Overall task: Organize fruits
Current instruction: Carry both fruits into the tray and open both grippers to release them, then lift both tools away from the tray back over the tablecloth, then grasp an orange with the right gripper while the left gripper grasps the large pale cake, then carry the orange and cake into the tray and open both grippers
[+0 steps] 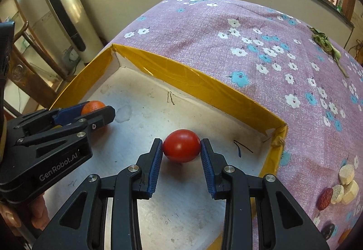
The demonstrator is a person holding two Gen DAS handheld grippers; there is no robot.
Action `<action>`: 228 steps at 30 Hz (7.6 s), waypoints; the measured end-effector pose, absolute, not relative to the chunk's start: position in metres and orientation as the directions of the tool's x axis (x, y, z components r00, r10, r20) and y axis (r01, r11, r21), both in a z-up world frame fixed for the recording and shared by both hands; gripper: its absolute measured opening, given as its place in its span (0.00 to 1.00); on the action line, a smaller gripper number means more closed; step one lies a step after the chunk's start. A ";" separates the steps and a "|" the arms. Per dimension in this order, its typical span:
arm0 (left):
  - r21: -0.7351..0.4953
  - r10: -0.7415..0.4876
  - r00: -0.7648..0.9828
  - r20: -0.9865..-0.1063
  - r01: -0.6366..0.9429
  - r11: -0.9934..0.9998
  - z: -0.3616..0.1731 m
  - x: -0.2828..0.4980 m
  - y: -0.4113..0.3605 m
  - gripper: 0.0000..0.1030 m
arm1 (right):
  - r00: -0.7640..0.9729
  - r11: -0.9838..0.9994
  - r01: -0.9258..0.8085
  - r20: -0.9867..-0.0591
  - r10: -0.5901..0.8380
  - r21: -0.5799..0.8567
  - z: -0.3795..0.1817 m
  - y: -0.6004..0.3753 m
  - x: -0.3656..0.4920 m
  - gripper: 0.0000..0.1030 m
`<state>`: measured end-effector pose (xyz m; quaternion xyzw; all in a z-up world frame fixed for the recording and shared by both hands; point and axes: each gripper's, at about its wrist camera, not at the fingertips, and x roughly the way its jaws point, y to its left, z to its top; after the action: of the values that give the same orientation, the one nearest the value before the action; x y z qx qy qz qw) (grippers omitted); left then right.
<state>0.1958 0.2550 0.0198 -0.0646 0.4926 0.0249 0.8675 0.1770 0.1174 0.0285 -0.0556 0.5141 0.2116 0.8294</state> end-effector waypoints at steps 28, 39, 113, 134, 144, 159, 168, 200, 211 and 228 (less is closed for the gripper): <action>0.001 0.110 0.487 -0.867 -0.218 0.976 0.020 0.093 0.258 0.66 | 0.401 0.890 -0.349 -0.812 0.425 0.293 0.071 0.060 0.063 0.44; 0.037 0.148 0.485 -0.862 -0.230 0.972 0.020 0.055 0.239 0.68 | 0.434 0.900 -0.338 -0.803 0.408 0.274 0.082 0.020 0.029 0.46; 0.143 0.031 0.655 -0.755 0.119 0.983 0.052 0.028 0.002 0.80 | 0.526 0.943 -0.250 -0.787 0.323 0.219 0.040 -0.168 0.057 0.33; -0.078 -0.171 0.486 -0.857 0.206 0.976 0.015 0.077 0.038 0.79 | 0.554 0.958 -0.124 -0.783 0.283 0.258 0.043 -0.224 0.034 0.34; -0.080 -0.180 0.542 -0.821 0.203 0.976 0.024 0.071 0.047 0.35 | 0.556 0.959 -0.120 -0.783 0.280 0.257 0.046 -0.221 0.029 0.34; -0.168 -0.330 0.525 -0.785 0.332 0.928 0.046 0.021 0.008 0.35 | 0.604 0.980 -0.141 -0.772 0.199 0.142 0.080 -0.195 -0.004 0.34; -0.187 -0.325 0.575 -0.751 0.286 0.940 0.067 0.015 0.050 0.35 | 0.587 0.972 -0.191 -0.779 0.222 0.134 0.086 -0.149 -0.011 0.34; -0.109 -0.031 0.638 -0.769 -0.083 0.991 0.047 0.082 0.275 0.35 | 0.372 0.848 -0.489 -0.831 0.415 0.204 0.051 0.117 0.087 0.34; -0.117 -0.040 0.549 -0.835 -0.105 0.988 0.027 0.099 0.285 0.35 | 0.337 0.845 -0.507 -0.862 0.378 0.172 0.031 0.134 0.090 0.34; -0.078 0.015 0.531 -0.847 -0.152 0.985 0.030 0.084 0.286 0.53 | 0.380 0.879 -0.455 -0.861 0.337 0.143 0.041 0.106 0.079 0.38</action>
<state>0.0836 0.2862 0.0297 -0.0709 0.4817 0.0477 0.8722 0.0790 0.1062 0.0408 -0.0587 0.5029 0.2387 0.8287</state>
